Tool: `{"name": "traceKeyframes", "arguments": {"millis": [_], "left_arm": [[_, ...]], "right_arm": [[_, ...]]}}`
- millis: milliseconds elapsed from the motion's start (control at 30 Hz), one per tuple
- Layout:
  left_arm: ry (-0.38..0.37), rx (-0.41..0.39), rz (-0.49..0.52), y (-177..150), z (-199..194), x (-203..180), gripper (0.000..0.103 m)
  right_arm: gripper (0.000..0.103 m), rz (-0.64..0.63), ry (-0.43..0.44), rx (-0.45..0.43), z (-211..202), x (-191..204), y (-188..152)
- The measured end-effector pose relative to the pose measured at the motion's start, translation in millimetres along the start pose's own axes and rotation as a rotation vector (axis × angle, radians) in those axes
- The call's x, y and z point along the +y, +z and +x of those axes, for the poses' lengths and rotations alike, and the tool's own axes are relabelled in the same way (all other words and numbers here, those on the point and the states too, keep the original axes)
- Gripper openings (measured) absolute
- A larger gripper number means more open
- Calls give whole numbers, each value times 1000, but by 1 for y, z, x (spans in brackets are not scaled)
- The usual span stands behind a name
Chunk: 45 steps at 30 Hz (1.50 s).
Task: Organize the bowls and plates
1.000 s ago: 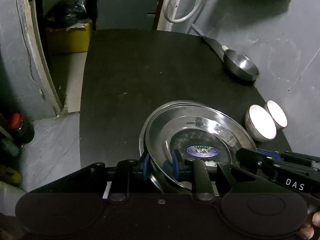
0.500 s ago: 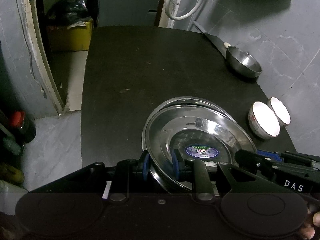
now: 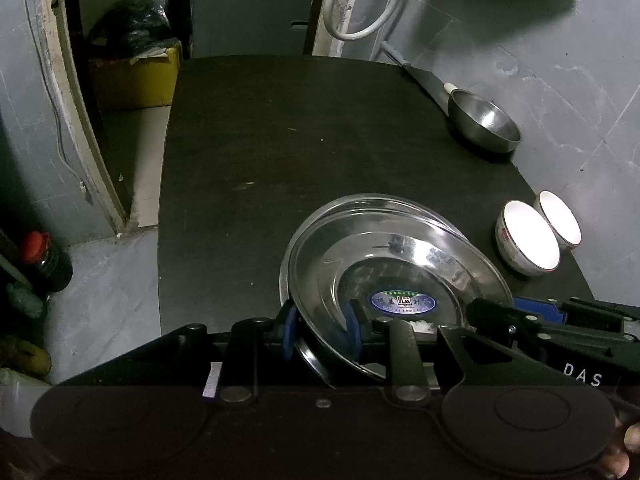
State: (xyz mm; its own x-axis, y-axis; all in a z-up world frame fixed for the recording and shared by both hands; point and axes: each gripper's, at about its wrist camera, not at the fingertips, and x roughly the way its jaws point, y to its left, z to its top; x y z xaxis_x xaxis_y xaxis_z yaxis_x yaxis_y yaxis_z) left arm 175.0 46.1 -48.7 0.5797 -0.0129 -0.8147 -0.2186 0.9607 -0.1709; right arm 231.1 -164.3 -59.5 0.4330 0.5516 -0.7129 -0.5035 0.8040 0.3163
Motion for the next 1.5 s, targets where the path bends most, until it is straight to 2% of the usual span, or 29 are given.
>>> {"name": "traceKeyframes", "arguments": {"millis": [467, 700, 767, 933, 967, 1133, 1233, 1367, 1500], "left_arm": [[5, 2, -2, -1, 0, 1, 32], [4, 6, -2, -2, 0, 0, 33], [5, 6, -5, -1, -1, 0, 37], [7, 1, -14, -1, -3, 1, 50], [8, -3, -16, -1, -3, 2, 52], [1, -33, -37, 0, -8, 4, 72], [2, -43, -45, 1, -11, 6, 74], [0, -58, -50, 3, -15, 7, 78], [-9, -84, -69, 6, -18, 8, 98]], "right_arm": [[40, -65, -29, 4, 0, 9, 0], [52, -140, -70, 4, 1, 16, -4], [56, -141, -70, 17, 3, 16, -6], [56, -139, -68, 59, 10, 16, -12], [58, -143, -67, 63, 10, 17, -13], [74, -152, -42, 68, 12, 21, -16], [81, -171, -44, 73, 15, 26, -17], [85, -170, -37, 80, 17, 28, -16], [91, -150, -37, 65, 11, 23, -14]]}}
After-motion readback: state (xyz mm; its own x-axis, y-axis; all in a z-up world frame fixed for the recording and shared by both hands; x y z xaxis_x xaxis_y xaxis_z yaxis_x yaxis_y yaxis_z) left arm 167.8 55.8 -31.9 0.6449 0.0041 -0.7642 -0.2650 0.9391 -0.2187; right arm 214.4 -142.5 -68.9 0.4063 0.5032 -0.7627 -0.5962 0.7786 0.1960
